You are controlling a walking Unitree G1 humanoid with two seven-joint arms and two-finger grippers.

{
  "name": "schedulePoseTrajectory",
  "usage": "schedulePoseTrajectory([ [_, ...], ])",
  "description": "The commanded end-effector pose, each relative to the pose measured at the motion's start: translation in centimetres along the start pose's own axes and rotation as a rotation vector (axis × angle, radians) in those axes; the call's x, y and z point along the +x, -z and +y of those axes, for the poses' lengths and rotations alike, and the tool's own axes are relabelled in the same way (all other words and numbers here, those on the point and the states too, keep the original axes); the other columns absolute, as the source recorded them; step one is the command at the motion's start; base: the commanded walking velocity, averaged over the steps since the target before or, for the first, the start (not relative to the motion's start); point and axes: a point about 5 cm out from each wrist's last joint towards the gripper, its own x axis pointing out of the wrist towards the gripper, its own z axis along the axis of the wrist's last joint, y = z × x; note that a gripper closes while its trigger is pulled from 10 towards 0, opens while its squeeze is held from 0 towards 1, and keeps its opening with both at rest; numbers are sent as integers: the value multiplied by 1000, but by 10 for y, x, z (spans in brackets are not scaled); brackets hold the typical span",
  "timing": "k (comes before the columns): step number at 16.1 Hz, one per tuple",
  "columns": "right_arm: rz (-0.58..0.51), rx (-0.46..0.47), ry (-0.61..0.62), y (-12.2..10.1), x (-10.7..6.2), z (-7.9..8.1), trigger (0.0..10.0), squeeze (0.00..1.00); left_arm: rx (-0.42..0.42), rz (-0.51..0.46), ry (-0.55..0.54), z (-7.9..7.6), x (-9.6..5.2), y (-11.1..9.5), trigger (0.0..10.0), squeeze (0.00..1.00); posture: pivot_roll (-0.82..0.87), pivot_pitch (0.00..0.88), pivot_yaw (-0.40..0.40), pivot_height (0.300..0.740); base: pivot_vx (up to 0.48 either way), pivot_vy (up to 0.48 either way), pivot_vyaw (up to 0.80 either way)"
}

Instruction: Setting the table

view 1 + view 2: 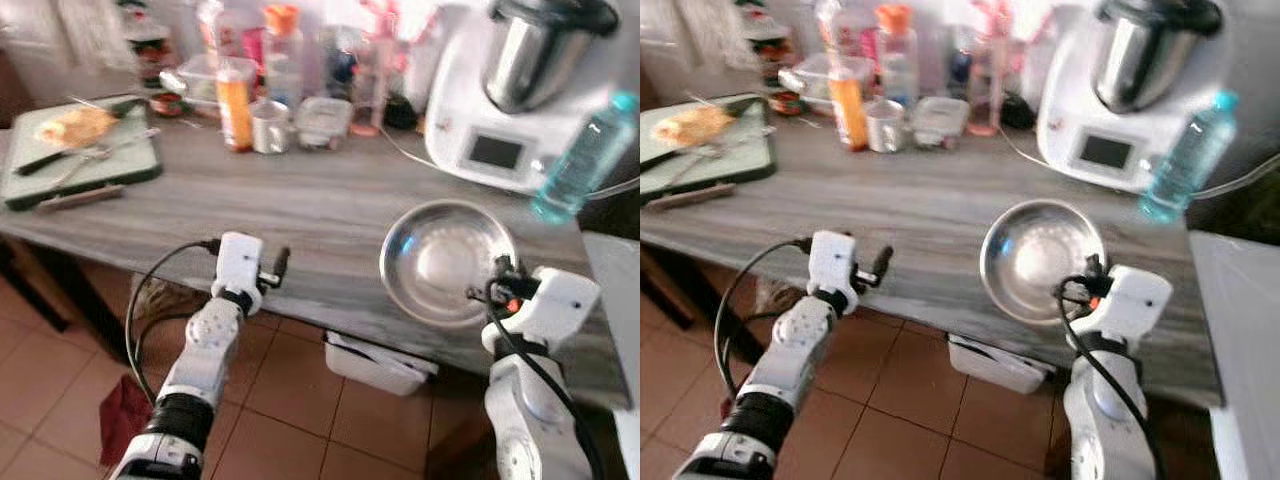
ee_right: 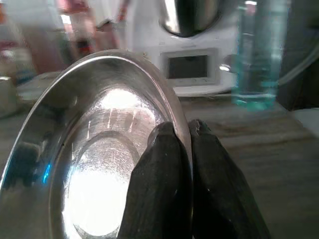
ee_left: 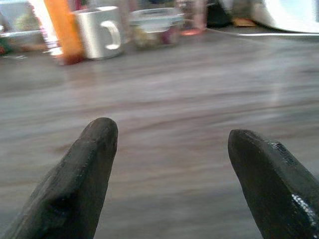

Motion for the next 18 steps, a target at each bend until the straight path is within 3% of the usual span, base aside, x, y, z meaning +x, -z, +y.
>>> schedulePoseTrajectory([
  [1,-25,0,8,-5,1,-3,10000,0,9,-7,25,-8,3,-2,10000,0,30,41,1,740,0,0,0],
  [5,-33,6,19,-5,4,-4,10000,0,17,11,48,-12,2,2,10000,0,30,35,3,740,0,0,0],
  [9,-16,84,93,1,8,-13,10000,0,-29,31,225,-19,-6,8,10000,0,33,42,19,740,0,0,0],
  [12,12,127,117,9,9,-14,10000,0,-31,21,307,-15,-7,1,10000,0,38,50,28,740,0,0,0],
  [15,45,211,111,17,18,-1,10000,0,-29,3,443,-13,-7,-11,10000,0,48,56,38,740,0,0,0],
  [16,45,211,111,17,18,-1,10000,0,-29,3,443,-13,-7,-11,10000,0,48,56,38,740,0,0,0],
  [18,71,253,91,24,23,9,10000,0,-23,16,563,-16,-11,-16,10000,0,48,56,38,740,0,0,0],
])
